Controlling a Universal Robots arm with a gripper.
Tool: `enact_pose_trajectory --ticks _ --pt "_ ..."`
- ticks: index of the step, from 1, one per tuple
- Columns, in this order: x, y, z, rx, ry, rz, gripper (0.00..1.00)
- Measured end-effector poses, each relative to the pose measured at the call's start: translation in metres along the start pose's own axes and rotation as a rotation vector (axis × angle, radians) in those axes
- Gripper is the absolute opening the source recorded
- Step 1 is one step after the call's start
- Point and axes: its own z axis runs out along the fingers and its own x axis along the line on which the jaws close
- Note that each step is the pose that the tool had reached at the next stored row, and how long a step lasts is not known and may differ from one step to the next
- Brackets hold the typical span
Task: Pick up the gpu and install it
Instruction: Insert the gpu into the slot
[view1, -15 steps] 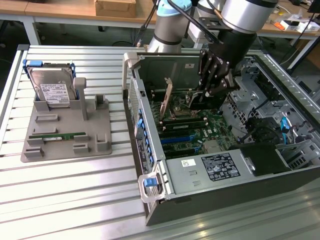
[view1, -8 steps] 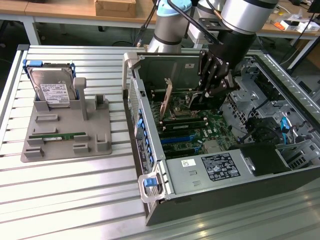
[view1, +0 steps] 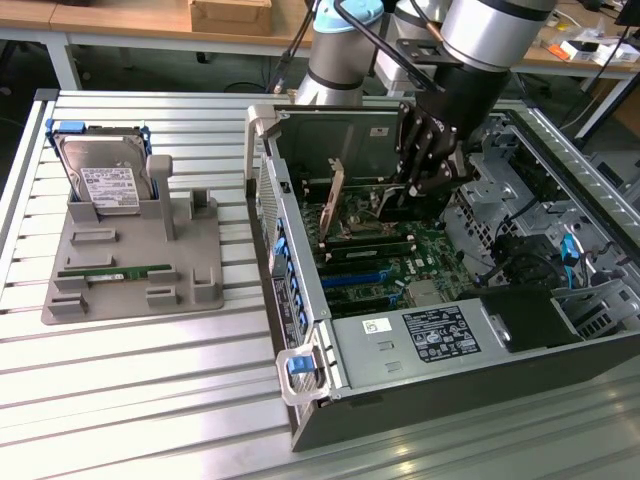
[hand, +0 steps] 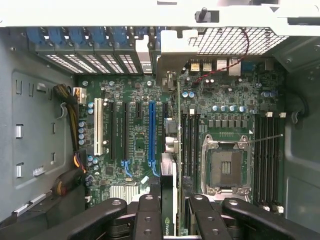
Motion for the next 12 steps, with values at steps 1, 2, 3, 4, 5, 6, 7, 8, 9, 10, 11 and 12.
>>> enact_pose_trajectory --ticks 1,2,3,4,5,6,7,8,9,10,11,12 --pt "0.0 0.0 0.0004 0.0 0.0 0.0 0.26" --pt "0.0 0.0 0.0006 0.0 0.0 0.0 0.26" --pt "0.0 -0.0001 0.0009 0.0 0.0 0.0 0.26" --pt "0.0 -0.0001 0.0012 0.0001 0.0 0.0 0.26" --pt "0.0 -0.0001 0.0014 0.0 0.0 0.0 0.26" --pt "0.0 -0.0001 0.0018 0.0 0.0 0.0 0.26" --pt "0.0 -0.0001 0.002 0.0 0.0 0.0 0.26" --pt "0.0 -0.0001 0.0022 0.0 0.0 0.0 0.26" --pt "-0.0001 -0.0002 0.0025 0.0 0.0 0.0 0.26" --pt "-0.0001 -0.0002 0.0027 0.0 0.0001 0.0 0.26" --pt "-0.0001 -0.0002 0.003 0.0 0.0 0.0 0.26" --pt "-0.0001 -0.0002 0.0031 0.0 0.0001 0.0 0.26"
